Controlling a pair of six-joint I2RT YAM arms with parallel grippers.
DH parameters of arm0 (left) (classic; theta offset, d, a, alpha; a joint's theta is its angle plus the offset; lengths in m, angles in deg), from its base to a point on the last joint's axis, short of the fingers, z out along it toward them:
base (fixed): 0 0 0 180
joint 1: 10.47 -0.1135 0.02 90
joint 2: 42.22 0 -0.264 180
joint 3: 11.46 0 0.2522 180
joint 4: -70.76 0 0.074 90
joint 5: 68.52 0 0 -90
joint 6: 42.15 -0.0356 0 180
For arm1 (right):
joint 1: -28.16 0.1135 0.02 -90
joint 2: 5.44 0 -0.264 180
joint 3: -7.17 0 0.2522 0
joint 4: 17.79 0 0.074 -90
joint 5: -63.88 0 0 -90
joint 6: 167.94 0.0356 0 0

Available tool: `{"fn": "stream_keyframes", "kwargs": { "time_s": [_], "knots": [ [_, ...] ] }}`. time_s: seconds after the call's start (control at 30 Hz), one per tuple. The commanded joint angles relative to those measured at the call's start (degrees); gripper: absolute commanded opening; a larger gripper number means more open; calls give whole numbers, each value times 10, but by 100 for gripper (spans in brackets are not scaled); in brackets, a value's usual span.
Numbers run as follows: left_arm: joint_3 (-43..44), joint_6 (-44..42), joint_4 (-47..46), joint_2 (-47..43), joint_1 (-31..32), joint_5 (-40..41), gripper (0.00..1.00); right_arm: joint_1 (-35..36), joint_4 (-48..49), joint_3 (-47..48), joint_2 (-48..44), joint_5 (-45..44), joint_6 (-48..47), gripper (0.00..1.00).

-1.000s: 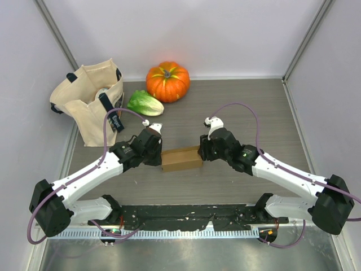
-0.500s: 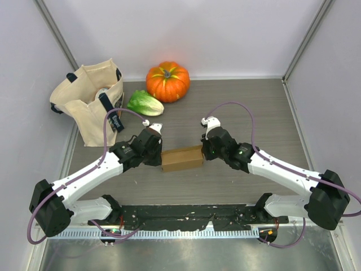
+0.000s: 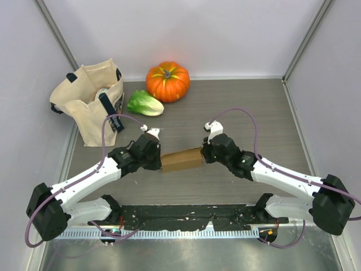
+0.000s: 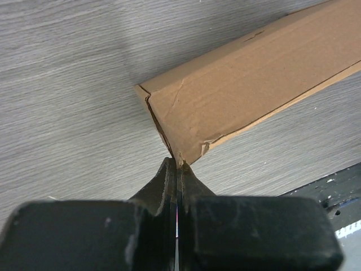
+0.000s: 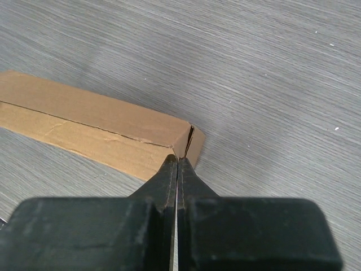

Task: Fold the paper box

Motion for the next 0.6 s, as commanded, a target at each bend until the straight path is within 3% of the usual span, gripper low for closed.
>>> {"fn": "stream_keyframes", "kwargs": {
  "time_s": [0.0,0.1,0.17,0.23,0.27,0.3,0.43,0.57],
  "knots": [
    [-39,35,-51,-39,2,-12,0,7,69,-60,-24,-2,15,1],
    [-42,45,-56,-63,2,-7,0,7,65,-66,-37,-3,23,2],
    [-41,50,-52,-79,2,0,1,7,41,-55,-47,2,28,9],
    [-33,54,-40,-88,1,0,9,7,15,-43,-57,8,44,16],
    [-30,57,-37,-95,2,-1,13,7,-11,-30,-71,11,50,28],
    [-25,59,-31,-99,2,-8,25,7,-29,-22,-77,15,62,33],
    [-11,65,-16,-126,2,-31,45,6,-87,15,-119,24,95,60],
    [22,68,21,-147,-2,-46,59,-1,-153,59,-128,17,138,70]
  ]
}}
